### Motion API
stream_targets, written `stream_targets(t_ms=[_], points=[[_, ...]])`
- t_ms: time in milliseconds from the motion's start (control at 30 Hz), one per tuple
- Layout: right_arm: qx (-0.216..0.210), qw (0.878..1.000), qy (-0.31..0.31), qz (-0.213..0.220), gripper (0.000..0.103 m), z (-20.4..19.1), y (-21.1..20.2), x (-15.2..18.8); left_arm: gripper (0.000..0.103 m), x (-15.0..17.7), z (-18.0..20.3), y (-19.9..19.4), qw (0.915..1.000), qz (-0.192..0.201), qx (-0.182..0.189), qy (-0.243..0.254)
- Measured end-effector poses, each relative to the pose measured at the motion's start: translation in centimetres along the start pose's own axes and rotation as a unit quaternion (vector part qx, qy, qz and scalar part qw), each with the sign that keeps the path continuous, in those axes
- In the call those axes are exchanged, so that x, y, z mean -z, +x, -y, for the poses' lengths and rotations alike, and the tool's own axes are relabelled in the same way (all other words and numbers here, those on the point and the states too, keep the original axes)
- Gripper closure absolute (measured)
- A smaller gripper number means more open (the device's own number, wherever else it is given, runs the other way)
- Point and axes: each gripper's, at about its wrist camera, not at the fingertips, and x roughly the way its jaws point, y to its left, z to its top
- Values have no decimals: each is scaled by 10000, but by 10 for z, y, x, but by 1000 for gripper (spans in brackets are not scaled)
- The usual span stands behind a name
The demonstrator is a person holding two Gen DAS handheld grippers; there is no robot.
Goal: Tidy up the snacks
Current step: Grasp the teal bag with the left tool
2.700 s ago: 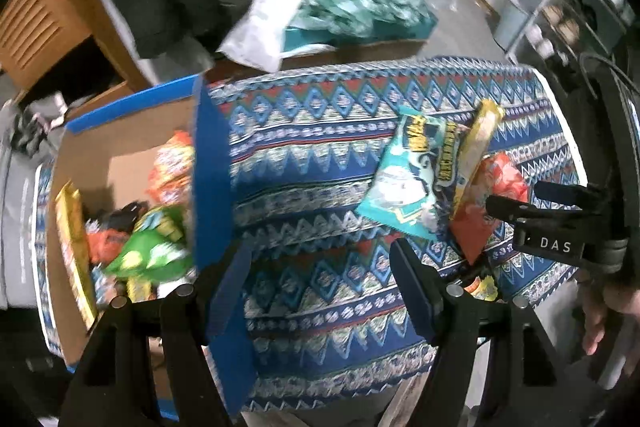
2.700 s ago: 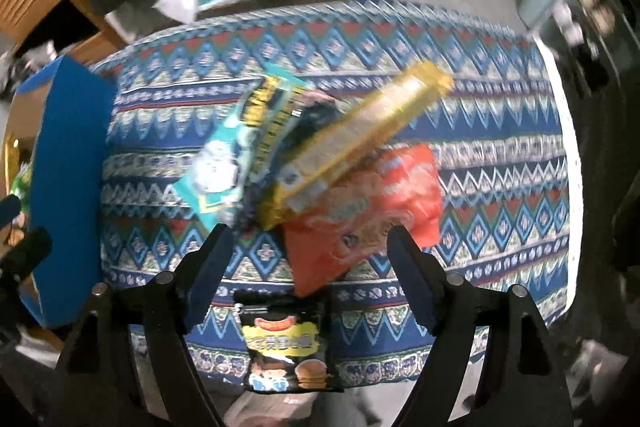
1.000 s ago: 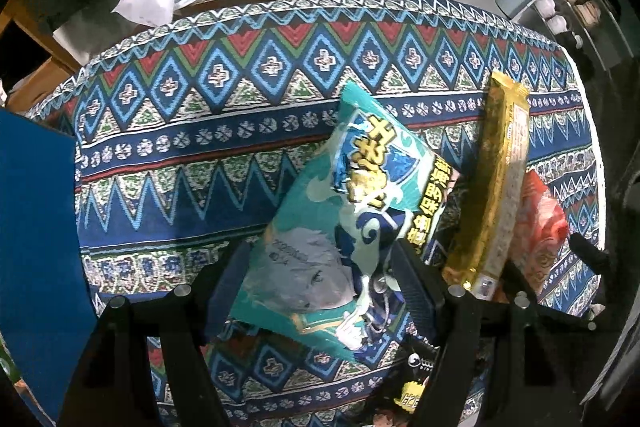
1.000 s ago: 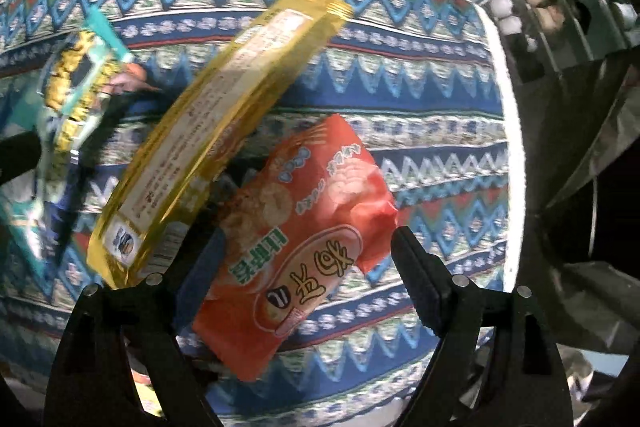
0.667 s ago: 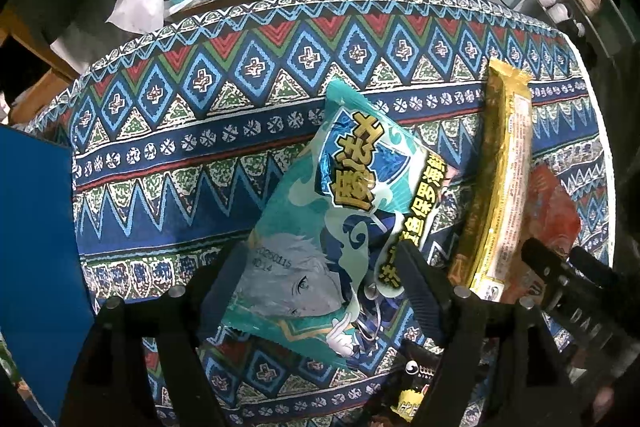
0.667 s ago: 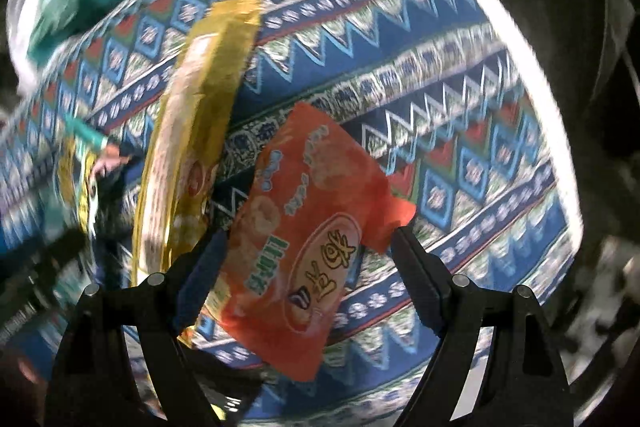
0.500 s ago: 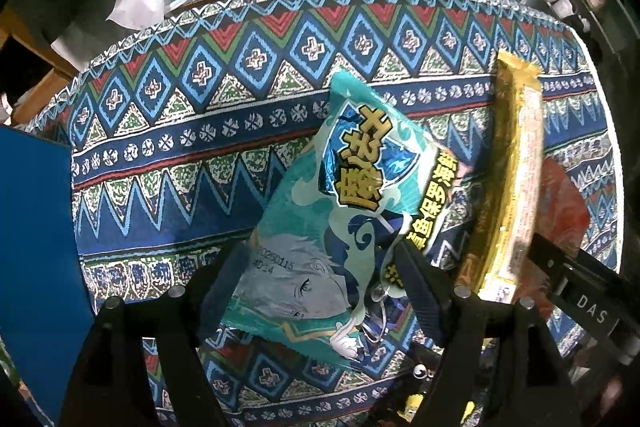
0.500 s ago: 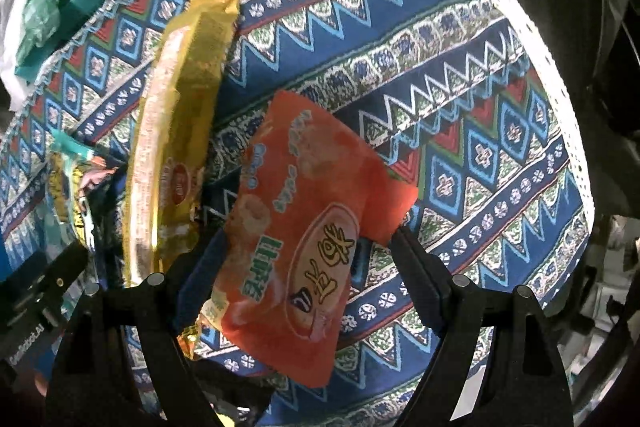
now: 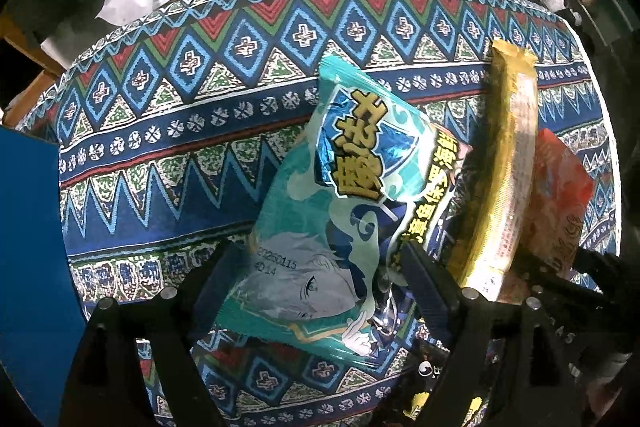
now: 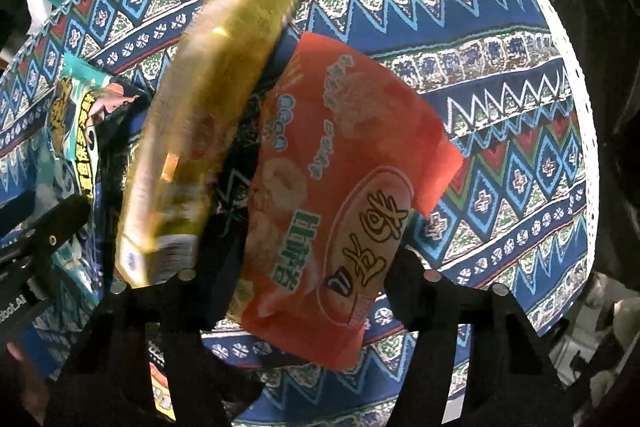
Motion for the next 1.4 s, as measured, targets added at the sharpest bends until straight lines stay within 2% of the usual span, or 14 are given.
stream_targets(t_ms=[133, 233, 367, 533, 733, 933, 967, 1000, 1067, 1267, 1400], points=[[-30, 9999, -94, 136, 45, 18, -29, 9, 18, -2, 6, 2, 10000, 18, 13, -55], [-18, 9995, -196, 240, 46, 25, -35, 14, 18, -6, 10, 5, 9999, -8, 99, -137], [22, 9991, -258, 350, 47, 21, -49, 28, 18, -14, 20, 7, 9998, 4, 127, -152], [103, 9982, -277, 530, 48, 27, -69, 27, 18, -24, 35, 7, 9996, 28, 180, -235], [125, 9973, -358, 632, 48, 34, -86, 33, 19, -37, 54, 10, 9998, 95, 133, -72], [64, 9970, -369, 678, 48, 11, -111, 41, 43, -49, 65, 12, 9995, 246, 197, -30], [56, 9969, -373, 695, 48, 8, -115, 40, 54, -49, 65, 10, 9994, 282, 192, -5], [49, 9967, -379, 713, 48, 5, -118, 39, 54, -51, 67, 8, 9992, 311, 241, 40], [19, 9963, -410, 754, 48, -1, -127, 38, 73, -52, 67, 4, 9989, 339, 310, 47], [14, 9947, -520, 882, 48, -13, -144, 35, 73, -55, 49, 3, 9977, 69, 591, -319], [-42, 9947, -529, 884, 48, -22, -146, 33, 72, -46, 43, -2, 9988, 45, 410, -247]])
